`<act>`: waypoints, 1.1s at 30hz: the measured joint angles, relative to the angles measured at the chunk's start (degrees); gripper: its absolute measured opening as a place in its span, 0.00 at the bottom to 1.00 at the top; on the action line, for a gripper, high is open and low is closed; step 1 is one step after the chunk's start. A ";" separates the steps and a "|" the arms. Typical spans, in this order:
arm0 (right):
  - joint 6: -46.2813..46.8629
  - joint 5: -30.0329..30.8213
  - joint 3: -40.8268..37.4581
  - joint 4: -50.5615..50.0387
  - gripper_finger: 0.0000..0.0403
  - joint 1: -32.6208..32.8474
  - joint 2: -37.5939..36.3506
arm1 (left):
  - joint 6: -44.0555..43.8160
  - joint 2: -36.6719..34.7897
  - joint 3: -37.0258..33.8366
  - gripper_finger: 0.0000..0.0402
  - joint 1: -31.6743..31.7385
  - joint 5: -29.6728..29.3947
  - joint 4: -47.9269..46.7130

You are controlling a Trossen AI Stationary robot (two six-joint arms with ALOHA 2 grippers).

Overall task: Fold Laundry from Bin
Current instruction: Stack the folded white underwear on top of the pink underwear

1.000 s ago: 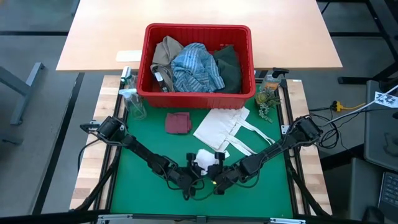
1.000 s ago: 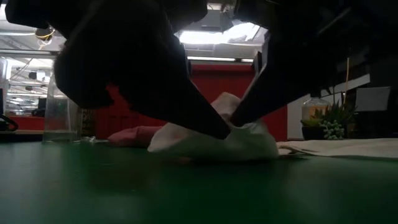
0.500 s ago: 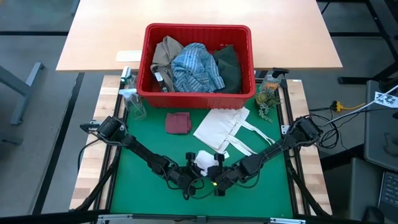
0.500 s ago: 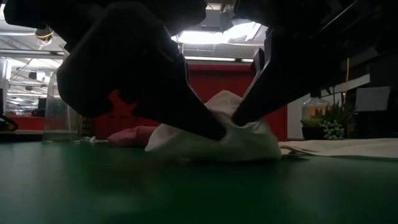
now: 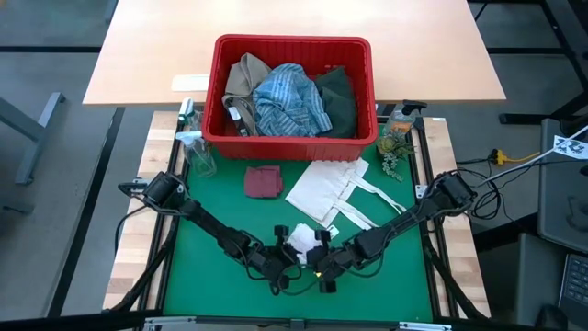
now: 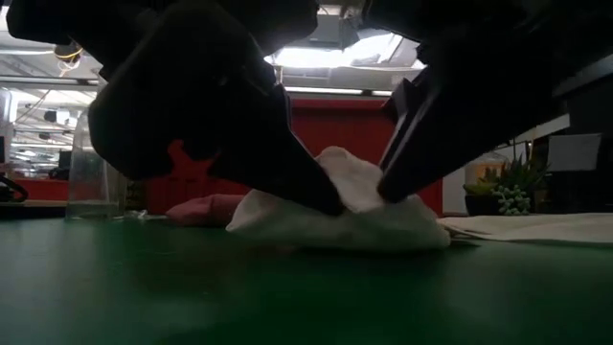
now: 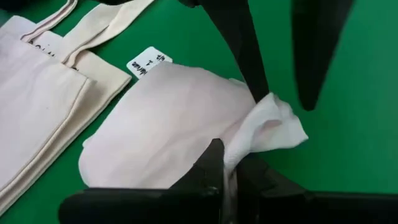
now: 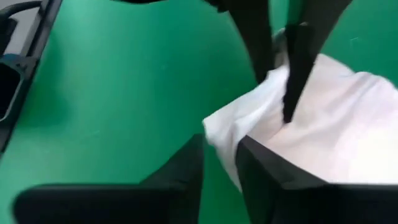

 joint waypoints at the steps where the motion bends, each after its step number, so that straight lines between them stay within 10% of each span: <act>1: -0.12 -0.40 0.00 -0.41 0.26 -0.02 -0.26 | -0.41 -0.19 -0.01 0.02 0.00 0.00 -0.12; 33: -4.40 2.63 4.00 -23.58 0.35 -0.35 -19.21 | -1.50 -35.07 -0.04 0.01 10.90 -10.71 -40.69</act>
